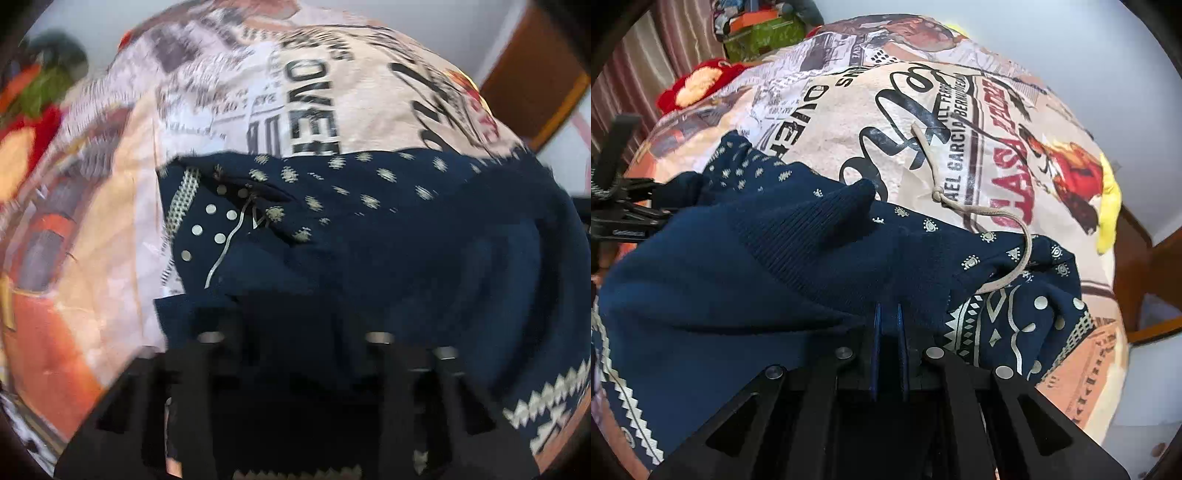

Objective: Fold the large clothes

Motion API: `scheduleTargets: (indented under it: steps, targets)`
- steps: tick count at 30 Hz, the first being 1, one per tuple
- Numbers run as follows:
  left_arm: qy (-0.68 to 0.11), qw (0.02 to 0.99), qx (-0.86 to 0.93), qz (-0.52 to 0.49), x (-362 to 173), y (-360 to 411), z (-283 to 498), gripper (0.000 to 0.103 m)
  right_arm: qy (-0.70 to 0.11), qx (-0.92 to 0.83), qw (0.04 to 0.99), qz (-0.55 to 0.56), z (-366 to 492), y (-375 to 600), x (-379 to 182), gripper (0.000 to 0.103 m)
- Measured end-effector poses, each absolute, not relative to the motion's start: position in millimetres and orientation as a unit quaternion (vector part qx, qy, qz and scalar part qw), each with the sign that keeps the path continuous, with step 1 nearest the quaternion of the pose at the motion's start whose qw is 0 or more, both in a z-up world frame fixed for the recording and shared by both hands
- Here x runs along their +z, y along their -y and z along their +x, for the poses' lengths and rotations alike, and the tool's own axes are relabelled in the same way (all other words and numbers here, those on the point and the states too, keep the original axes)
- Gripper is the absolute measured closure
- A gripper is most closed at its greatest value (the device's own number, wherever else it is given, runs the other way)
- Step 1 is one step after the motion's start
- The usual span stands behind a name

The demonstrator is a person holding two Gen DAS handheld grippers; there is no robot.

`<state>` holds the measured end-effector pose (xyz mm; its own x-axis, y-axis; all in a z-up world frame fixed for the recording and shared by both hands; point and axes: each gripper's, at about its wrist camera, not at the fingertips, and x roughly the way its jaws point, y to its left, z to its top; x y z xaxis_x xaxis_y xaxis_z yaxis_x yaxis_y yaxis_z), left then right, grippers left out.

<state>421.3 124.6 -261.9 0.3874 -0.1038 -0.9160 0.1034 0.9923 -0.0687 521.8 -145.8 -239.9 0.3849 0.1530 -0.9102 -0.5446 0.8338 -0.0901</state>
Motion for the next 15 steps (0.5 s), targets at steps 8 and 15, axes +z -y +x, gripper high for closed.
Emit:
scheduleTargets:
  steps: [8,15]
  targets:
    - [-0.417,0.909,0.01,0.03,-194,-136,408,0.089,-0.5,0.201,0.814,-0.216,511,146,-241,0.098]
    - [-0.488,0.872,0.048,0.017,-251,-151,463,0.084,-0.504,0.196,0.812,-0.22,503,149,-246,0.098]
